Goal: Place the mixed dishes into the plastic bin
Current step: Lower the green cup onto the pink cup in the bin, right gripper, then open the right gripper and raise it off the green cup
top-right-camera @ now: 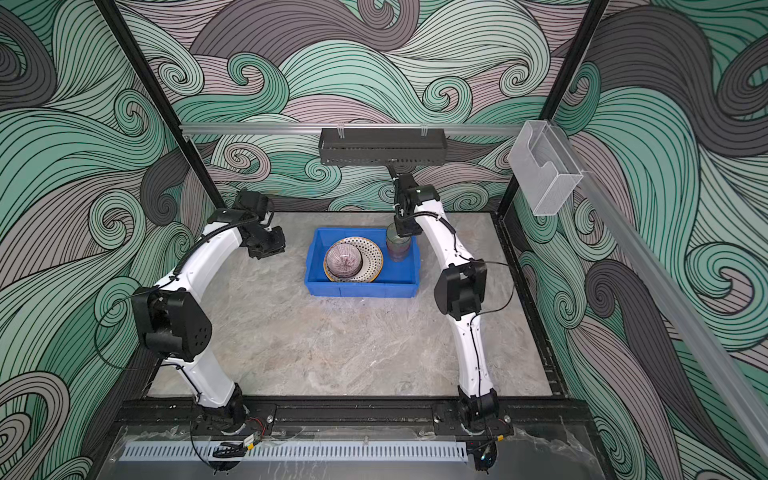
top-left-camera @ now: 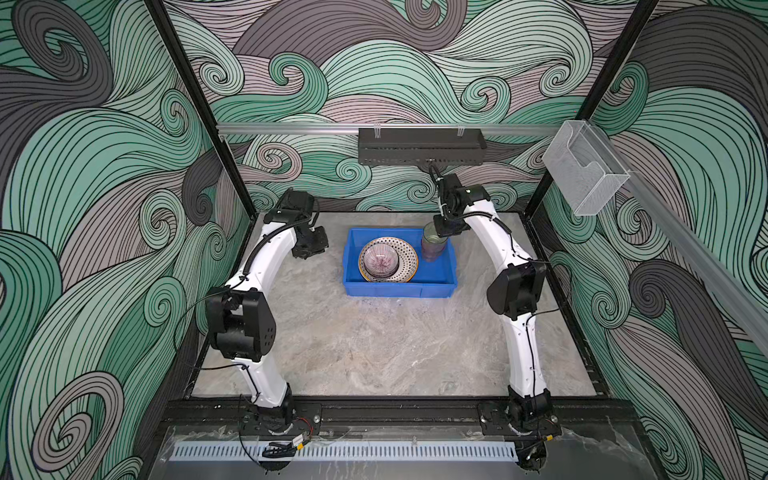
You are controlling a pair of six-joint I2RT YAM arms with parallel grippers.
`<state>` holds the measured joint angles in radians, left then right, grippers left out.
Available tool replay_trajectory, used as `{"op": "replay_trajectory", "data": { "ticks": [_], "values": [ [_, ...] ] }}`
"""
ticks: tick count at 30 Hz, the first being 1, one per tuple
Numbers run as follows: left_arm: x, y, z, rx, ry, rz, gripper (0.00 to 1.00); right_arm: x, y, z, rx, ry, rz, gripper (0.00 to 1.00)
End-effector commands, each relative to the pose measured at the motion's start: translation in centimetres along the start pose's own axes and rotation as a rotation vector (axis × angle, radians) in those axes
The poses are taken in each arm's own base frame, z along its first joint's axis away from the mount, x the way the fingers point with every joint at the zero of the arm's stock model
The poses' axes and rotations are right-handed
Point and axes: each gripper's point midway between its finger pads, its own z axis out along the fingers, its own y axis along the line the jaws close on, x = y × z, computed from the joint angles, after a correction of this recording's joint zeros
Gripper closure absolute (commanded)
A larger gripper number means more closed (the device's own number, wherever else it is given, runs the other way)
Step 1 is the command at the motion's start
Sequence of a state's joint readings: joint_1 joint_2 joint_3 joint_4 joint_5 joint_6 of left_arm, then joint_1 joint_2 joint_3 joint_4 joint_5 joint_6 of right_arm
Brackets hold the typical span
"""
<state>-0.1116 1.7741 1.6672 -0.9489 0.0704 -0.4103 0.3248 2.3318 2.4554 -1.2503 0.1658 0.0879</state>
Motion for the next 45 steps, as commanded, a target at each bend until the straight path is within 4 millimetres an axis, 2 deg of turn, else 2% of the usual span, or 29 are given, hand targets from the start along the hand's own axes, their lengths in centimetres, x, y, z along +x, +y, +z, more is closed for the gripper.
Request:
{"op": "replay_trajectory", "data": {
  "ticks": [1, 3, 17, 23, 26, 32, 38, 45],
  "values": [
    [-0.4, 0.0, -0.5, 0.012, 0.013, -0.006, 0.76, 1.2, -0.2, 0.5, -0.013, 0.058, -0.008, 0.87],
    [-0.3, 0.0, -0.5, 0.012, 0.016, -0.006, 0.76, 1.2, -0.2, 0.3, -0.023, 0.057, -0.002, 0.84],
    [-0.3, -0.1, -0.7, 0.026, 0.022, -0.014, 0.76, 0.7, 0.3, -0.2, -0.066, 0.043, 0.013, 0.82],
    [-0.2, -0.1, -0.7, 0.027, 0.024, -0.017, 0.76, 0.1, 0.5, -1.1, -0.084, 0.016, 0.024, 0.8],
    [-0.2, -0.1, -0.8, 0.029, 0.023, -0.02, 0.76, 0.1, 0.4, -1.5, -0.081, 0.01, 0.028, 0.7],
    [-0.3, -0.2, -1.1, 0.034, 0.017, -0.023, 0.76, 0.1, 0.3, -2.4, -0.086, -0.001, 0.034, 0.69],
    [-0.3, -0.2, -1.6, 0.035, 0.007, -0.022, 0.76, -0.4, 0.8, -5.0, -0.139, -0.05, 0.042, 0.69],
    [-0.4, -0.2, -2.4, 0.041, -0.019, -0.022, 0.76, -0.3, 0.7, -8.6, -0.164, -0.105, 0.03, 0.64]
  ]
}}
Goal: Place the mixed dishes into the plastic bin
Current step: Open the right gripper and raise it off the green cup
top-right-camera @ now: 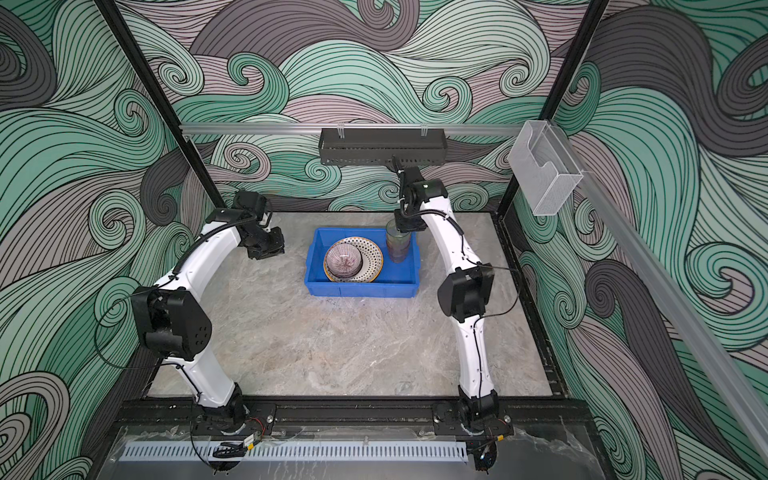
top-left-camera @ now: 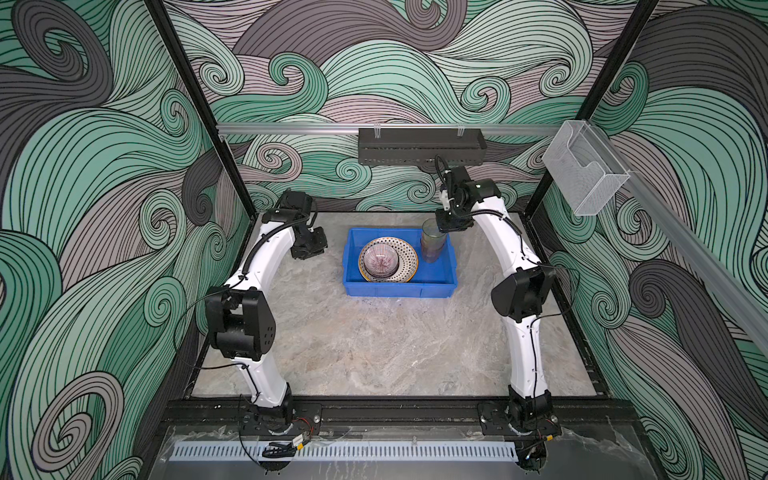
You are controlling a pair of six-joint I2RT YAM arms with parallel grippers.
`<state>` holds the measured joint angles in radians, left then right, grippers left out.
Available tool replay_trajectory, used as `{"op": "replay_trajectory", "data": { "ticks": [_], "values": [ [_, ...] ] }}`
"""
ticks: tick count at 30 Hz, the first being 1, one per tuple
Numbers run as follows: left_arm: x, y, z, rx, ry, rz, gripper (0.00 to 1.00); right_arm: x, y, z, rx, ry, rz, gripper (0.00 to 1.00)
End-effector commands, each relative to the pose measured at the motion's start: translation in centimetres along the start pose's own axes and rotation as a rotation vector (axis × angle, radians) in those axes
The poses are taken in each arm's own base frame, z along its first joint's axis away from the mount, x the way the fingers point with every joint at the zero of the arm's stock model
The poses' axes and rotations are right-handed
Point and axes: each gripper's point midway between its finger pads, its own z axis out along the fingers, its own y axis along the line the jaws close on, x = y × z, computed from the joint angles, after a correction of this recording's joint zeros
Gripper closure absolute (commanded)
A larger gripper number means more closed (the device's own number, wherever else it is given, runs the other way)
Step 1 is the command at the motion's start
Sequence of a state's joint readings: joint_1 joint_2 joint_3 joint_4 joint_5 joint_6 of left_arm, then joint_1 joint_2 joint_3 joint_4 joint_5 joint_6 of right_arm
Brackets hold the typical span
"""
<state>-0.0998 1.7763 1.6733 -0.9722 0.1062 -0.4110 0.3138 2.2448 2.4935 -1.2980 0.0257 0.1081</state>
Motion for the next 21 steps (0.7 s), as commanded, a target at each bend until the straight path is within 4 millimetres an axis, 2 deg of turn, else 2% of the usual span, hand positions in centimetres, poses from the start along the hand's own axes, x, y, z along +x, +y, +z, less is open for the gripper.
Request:
{"op": "replay_trajectory", "data": {
  "ticks": [1, 7, 15, 21],
  "values": [
    [-0.6, -0.2, -2.5, 0.021, -0.049, -0.007, 0.76, 0.1, 0.2, -3.7, -0.023, -0.046, -0.014, 0.64],
    [-0.4, -0.2, -3.1, 0.032, -0.081, 0.0, 0.76, 0.6, 0.5, -5.8, -0.02, -0.091, -0.035, 0.62],
    [-0.9, -1.7, -4.6, 0.156, -0.236, 0.087, 0.76, 1.9, -0.4, -8.0, 0.003, -0.241, -0.023, 0.57],
    [-1.4, 0.2, -6.2, 0.099, -0.431, 0.091, 0.77, 4.2, -2.1, -8.8, 0.066, -0.333, -0.013, 0.5]
  ]
}}
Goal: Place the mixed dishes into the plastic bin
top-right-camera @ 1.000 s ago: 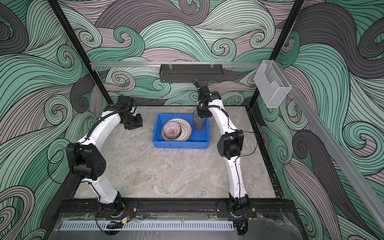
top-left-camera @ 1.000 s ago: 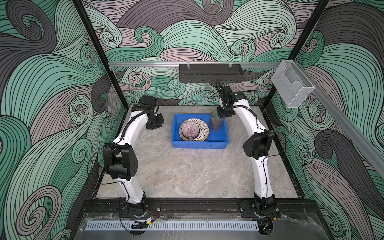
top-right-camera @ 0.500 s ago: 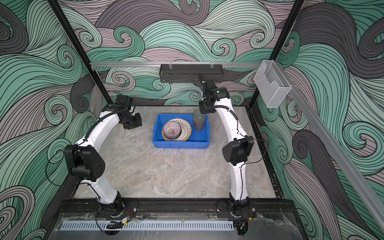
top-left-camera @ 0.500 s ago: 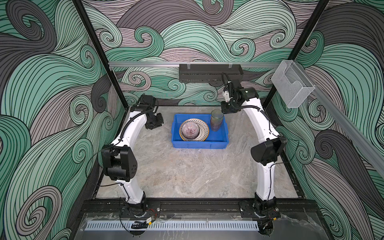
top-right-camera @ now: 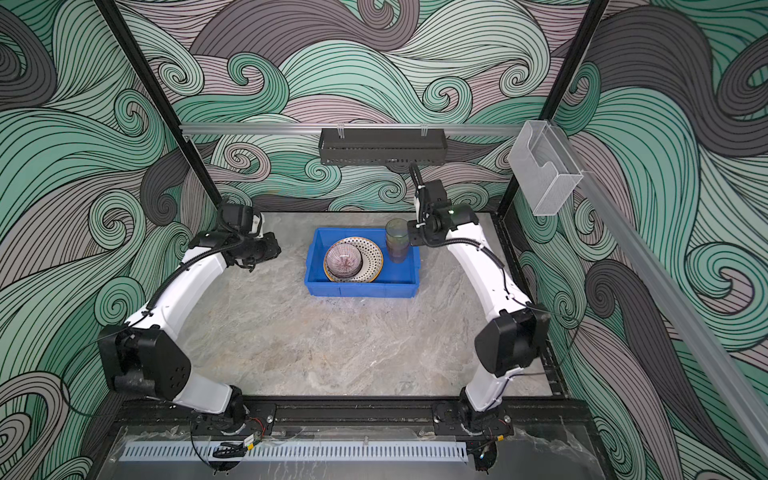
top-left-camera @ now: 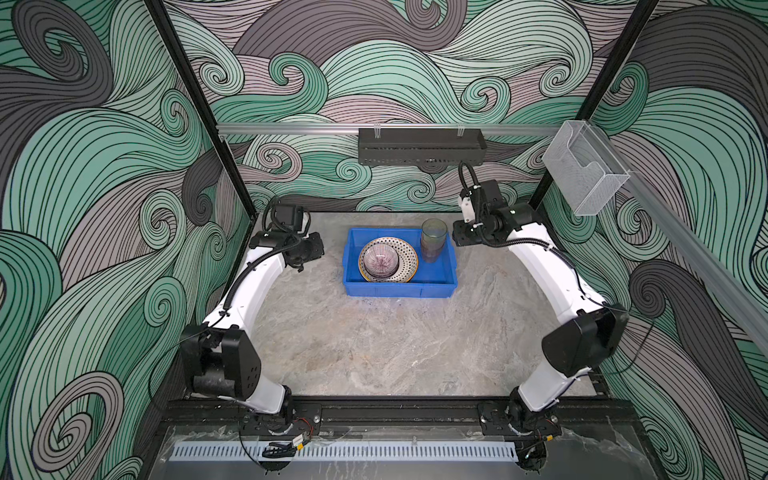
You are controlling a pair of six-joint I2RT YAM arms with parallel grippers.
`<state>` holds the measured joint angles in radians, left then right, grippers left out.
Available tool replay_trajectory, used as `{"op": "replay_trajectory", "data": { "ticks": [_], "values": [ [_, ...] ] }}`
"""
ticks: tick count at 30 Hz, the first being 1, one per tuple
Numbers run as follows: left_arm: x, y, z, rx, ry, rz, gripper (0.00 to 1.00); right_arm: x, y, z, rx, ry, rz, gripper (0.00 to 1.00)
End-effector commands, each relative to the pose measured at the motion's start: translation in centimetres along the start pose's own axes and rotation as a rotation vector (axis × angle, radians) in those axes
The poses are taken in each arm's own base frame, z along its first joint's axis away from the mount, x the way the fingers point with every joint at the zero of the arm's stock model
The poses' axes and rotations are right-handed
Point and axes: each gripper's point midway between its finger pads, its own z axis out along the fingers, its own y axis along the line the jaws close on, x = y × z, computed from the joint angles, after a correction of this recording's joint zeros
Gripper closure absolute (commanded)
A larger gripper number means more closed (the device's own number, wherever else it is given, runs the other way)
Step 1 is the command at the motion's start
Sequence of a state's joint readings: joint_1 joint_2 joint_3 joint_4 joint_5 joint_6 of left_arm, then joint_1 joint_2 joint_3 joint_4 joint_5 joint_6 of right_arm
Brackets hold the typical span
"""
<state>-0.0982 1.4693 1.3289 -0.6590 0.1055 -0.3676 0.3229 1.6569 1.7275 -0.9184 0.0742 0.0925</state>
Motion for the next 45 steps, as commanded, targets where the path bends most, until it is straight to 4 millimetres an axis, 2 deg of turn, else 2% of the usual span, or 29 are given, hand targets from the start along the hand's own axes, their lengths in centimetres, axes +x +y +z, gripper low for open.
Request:
{"op": "replay_trajectory", "data": {
  "ticks": [1, 6, 10, 14, 18, 23, 24, 27, 31, 32, 33, 39, 43, 45],
  "values": [
    [-3.0, 0.2, -2.1, 0.0, -0.213, 0.034, 0.77, -1.2, -1.3, -1.4, 0.056, -0.138, -0.002, 0.49],
    [-2.8, 1.1, -2.5, -0.02, -0.306, 0.057, 0.76, 0.8, -4.1, -2.0, 0.145, -0.173, 0.028, 0.46],
    [-1.7, 3.4, -1.4, -0.129, -0.289, 0.046, 0.76, 2.8, -6.5, -1.8, 0.196, -0.179, 0.09, 0.41],
    [-0.4, 4.0, 0.0, -0.141, -0.244, 0.042, 0.75, 4.7, -8.3, -1.2, 0.197, -0.195, 0.164, 0.39],
    [0.5, 4.9, 1.3, -0.149, -0.284, 0.038, 0.73, 6.3, -10.2, -1.0, 0.211, -0.25, 0.237, 0.38],
    [2.3, 6.0, 2.5, -0.146, -0.317, 0.036, 0.72, 8.1, -12.1, -0.8, 0.22, -0.35, 0.294, 0.28],
    [2.1, 8.0, 2.1, -0.262, -0.354, 0.024, 0.69, 8.6, -12.5, -0.7, 0.22, -0.357, 0.317, 0.27],
    [2.6, 9.1, 2.4, -0.316, -0.348, 0.036, 0.68, 10.0, -13.4, -0.2, 0.203, -0.37, 0.367, 0.25],
    [2.7, 10.1, 2.2, -0.363, -0.411, 0.059, 0.67, 11.3, -14.6, 0.4, 0.229, -0.417, 0.378, 0.16],
    [2.7, 10.3, 2.1, -0.369, -0.434, 0.066, 0.66, 11.7, -14.8, 0.6, 0.238, -0.423, 0.379, 0.04],
    [2.8, 10.5, 2.0, -0.378, -0.446, 0.074, 0.65, 12.0, -15.0, 0.8, 0.245, -0.425, 0.379, 0.01],
    [3.2, 11.3, 1.4, -0.41, -0.468, 0.082, 0.63, 14.2, -16.0, 2.3, 0.287, -0.453, 0.394, 0.01],
    [4.0, 12.6, 1.3, -0.469, -0.479, 0.088, 0.63, 15.1, -16.1, 2.9, 0.299, -0.482, 0.386, 0.01],
    [4.3, 12.5, 1.6, -0.458, -0.484, 0.115, 0.63, 15.3, -16.2, 3.2, 0.307, -0.492, 0.375, 0.01]
  ]
}}
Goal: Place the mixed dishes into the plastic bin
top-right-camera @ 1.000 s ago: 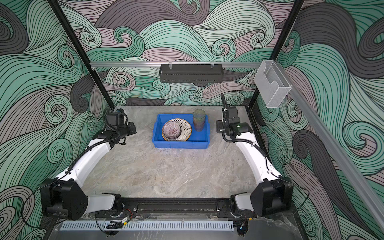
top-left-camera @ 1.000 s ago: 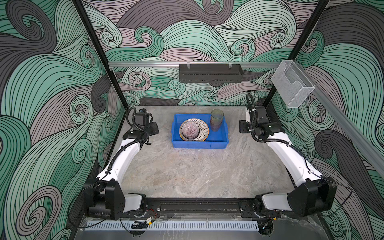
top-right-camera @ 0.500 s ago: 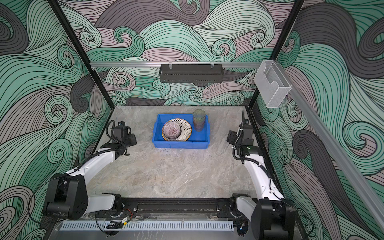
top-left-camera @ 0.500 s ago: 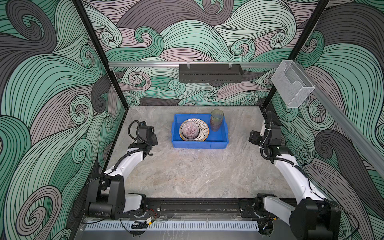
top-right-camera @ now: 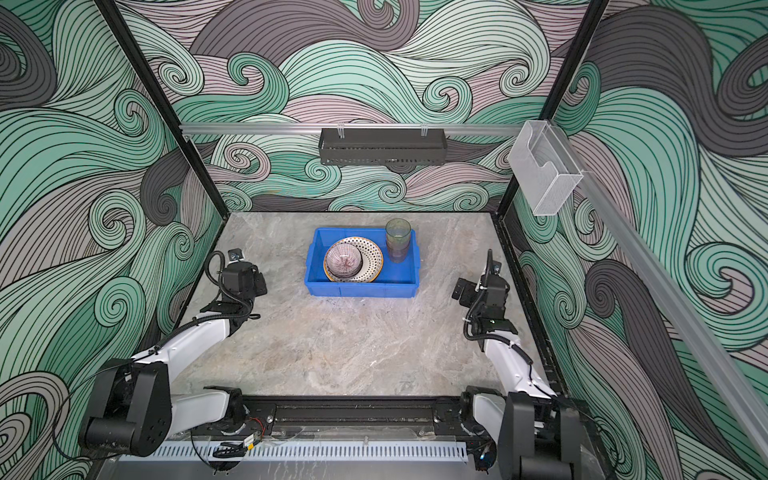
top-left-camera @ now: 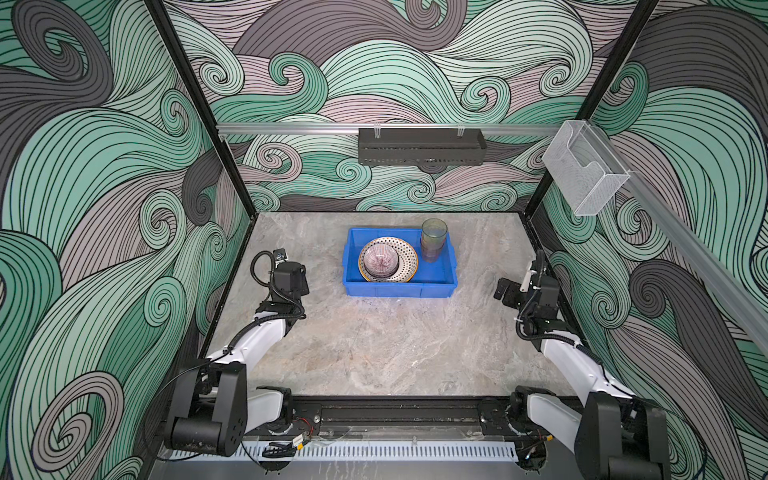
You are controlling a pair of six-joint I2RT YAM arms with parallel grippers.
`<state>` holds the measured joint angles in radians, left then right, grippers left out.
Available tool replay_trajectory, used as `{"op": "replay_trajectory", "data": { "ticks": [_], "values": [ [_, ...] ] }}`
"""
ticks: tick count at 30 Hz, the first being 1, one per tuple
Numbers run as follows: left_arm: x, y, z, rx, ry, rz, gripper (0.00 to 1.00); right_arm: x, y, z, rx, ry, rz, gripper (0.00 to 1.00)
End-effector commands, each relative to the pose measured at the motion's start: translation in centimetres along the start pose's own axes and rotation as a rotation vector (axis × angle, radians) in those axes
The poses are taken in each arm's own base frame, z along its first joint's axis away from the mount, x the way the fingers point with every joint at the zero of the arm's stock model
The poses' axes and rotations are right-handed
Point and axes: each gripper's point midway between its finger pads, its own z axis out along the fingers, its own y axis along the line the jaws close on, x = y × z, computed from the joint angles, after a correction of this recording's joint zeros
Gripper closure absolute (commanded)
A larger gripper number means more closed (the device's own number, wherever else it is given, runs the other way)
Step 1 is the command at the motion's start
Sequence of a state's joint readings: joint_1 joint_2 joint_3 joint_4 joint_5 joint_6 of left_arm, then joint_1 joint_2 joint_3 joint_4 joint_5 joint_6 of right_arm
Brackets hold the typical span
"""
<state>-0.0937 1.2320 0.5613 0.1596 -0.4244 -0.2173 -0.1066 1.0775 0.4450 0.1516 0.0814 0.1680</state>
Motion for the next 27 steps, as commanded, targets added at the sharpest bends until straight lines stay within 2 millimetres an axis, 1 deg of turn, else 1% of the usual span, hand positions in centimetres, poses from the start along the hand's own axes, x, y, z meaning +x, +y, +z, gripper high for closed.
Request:
{"op": "replay_trajectory", "data": {
  "ticks": [1, 3, 7, 11, 15, 17, 18, 20, 22, 23, 25, 26, 27],
  "values": [
    [-0.7, 0.7, 0.1, -0.026, -0.061, 0.023, 0.63, -2.3, -0.3, 0.0, 0.009, -0.124, -0.006, 0.01],
    [-0.3, 0.5, 0.5, -0.018, -0.073, 0.042, 0.63, -2.3, -0.3, 0.5, 0.013, -0.141, -0.006, 0.01],
    [0.3, -0.8, 1.6, 0.036, -0.081, 0.116, 0.62, -2.2, 0.3, 2.1, -0.021, -0.168, -0.012, 0.01],
    [-0.1, -1.1, 2.5, 0.034, -0.098, 0.141, 0.62, -2.3, 1.0, 3.5, -0.06, -0.186, -0.022, 0.01],
    [-0.4, -1.2, 3.6, 0.047, -0.12, 0.125, 0.61, -2.1, 1.8, 4.8, -0.096, -0.182, -0.027, 0.01],
    [0.4, -1.3, 4.5, 0.057, -0.094, 0.121, 0.61, -2.0, 2.2, 5.3, -0.118, -0.175, -0.039, 0.01],
    [0.7, -1.3, 4.8, 0.059, -0.091, 0.118, 0.61, -1.9, 2.5, 5.3, -0.134, -0.167, -0.049, 0.01],
    [0.7, -1.3, 5.0, 0.084, -0.088, 0.108, 0.6, -1.8, 3.1, 5.2, -0.162, -0.172, -0.068, 0.01],
    [1.2, -1.2, 5.1, 0.114, -0.083, 0.082, 0.6, -1.5, 4.2, 4.8, -0.193, -0.194, -0.117, 0.01],
    [1.8, -1.2, 5.2, 0.125, -0.083, 0.076, 0.6, -1.3, 4.8, 4.6, -0.204, -0.216, -0.147, 0.01],
    [1.6, -1.3, 5.2, 0.135, -0.142, 0.082, 0.59, 0.1, 6.0, 4.4, -0.203, -0.265, -0.226, 0.01],
    [1.5, -1.3, 5.3, 0.137, -0.135, 0.085, 0.59, 0.0, 6.5, 4.2, -0.197, -0.313, -0.248, 0.01],
    [1.6, -1.3, 5.3, 0.133, -0.103, 0.077, 0.59, -0.1, 6.8, 4.3, -0.189, -0.32, -0.264, 0.01]
  ]
}}
